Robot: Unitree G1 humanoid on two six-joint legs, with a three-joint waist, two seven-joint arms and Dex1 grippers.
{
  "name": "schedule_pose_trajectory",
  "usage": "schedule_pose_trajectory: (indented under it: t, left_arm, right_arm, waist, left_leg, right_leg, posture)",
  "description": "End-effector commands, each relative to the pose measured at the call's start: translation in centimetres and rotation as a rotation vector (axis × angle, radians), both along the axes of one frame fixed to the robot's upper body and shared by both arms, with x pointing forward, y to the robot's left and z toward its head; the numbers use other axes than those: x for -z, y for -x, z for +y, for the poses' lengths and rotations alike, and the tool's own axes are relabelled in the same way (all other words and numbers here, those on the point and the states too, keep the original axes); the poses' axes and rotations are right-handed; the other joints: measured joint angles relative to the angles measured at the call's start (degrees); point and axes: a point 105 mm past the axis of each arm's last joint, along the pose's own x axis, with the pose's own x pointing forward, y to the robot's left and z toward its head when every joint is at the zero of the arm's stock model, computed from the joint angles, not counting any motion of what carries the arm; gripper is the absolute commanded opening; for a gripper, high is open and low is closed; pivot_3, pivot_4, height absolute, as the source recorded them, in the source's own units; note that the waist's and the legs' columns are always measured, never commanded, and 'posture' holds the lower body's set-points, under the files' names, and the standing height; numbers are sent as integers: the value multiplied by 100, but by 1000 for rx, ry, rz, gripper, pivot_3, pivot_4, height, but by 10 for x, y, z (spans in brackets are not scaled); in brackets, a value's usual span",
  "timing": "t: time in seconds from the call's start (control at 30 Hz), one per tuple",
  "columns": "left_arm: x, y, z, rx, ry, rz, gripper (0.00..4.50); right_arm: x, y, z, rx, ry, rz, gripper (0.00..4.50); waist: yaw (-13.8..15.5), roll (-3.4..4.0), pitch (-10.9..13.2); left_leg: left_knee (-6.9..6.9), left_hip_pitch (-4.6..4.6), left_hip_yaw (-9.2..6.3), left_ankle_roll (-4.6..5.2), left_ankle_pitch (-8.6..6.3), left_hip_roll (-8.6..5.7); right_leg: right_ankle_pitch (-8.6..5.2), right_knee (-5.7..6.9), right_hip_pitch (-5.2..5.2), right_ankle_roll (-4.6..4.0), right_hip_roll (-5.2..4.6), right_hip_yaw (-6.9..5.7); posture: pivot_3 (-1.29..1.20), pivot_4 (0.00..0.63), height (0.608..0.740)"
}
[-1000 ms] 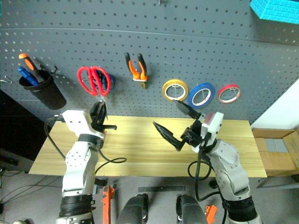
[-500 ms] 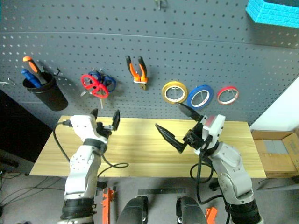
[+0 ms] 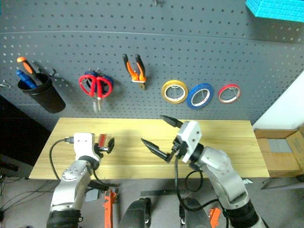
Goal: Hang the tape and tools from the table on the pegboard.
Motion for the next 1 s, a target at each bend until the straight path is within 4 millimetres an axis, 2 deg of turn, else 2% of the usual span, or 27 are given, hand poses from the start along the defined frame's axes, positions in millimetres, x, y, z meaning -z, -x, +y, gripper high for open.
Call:
schedule_pose_trajectory:
  t: [0.03, 0.3, 0.47, 0.77, 0.97, 1.0]
  left_arm:
    - [-2, 0, 20, -51, -29, 26, 4440]
    - [-1, 0, 36, -87, -24, 78, 4440]
    - [1, -8, 37, -72, 35, 98, 4440]
    - [13, -28, 36, -45, 156, 166, 4440]
    - [14, -40, 36, -17, 143, 181, 4440]
    - [13, -41, 36, -15, 143, 177, 4288]
  right_arm:
    - [-6, -2, 16, -12, 15, -24, 4500]
    - [-2, 5, 36, -94, 95, -9, 4500]
    - [-1, 2, 43, -103, 139, -21, 4500]
    - [7, 0, 40, -102, 212, -6, 4500]
    - [11, 0, 40, -104, 243, 4, 4500]
    - [10, 0, 39, -105, 243, 4, 4500]
  waist:
    - [0, -1, 50]
    - [12, 4, 306]
    - [10, 7, 432]
    - [11, 8, 589]
    - [4, 13, 641]
    - [3, 15, 644]
  left_leg:
    - [-2, -1, 2, 0, 0, 0]
    - [-15, -27, -6, -9, -5, 1]
    - [-12, -35, -2, -9, -5, -1]
    - [-15, -65, 0, -11, -4, -5]
    - [-20, -69, 1, -16, -5, -10]
    - [-21, -69, 3, -17, -5, -10]
  right_leg:
    - [-2, 0, -1, -2, 0, 2]
    - [-16, -7, -19, -2, -7, -10]
    - [-18, -7, -27, 2, -16, -12]
    - [-25, -10, -58, 13, -24, -16]
    - [-27, -6, -66, 17, -30, -18]
    - [-27, -6, -67, 17, -30, -17]
  posture:
    - [14, 326, 740]
    - [32, 368, 740]
    - [37, 398, 740]
    - [22, 425, 740]
    - [15, 426, 740]
    - [15, 424, 740]
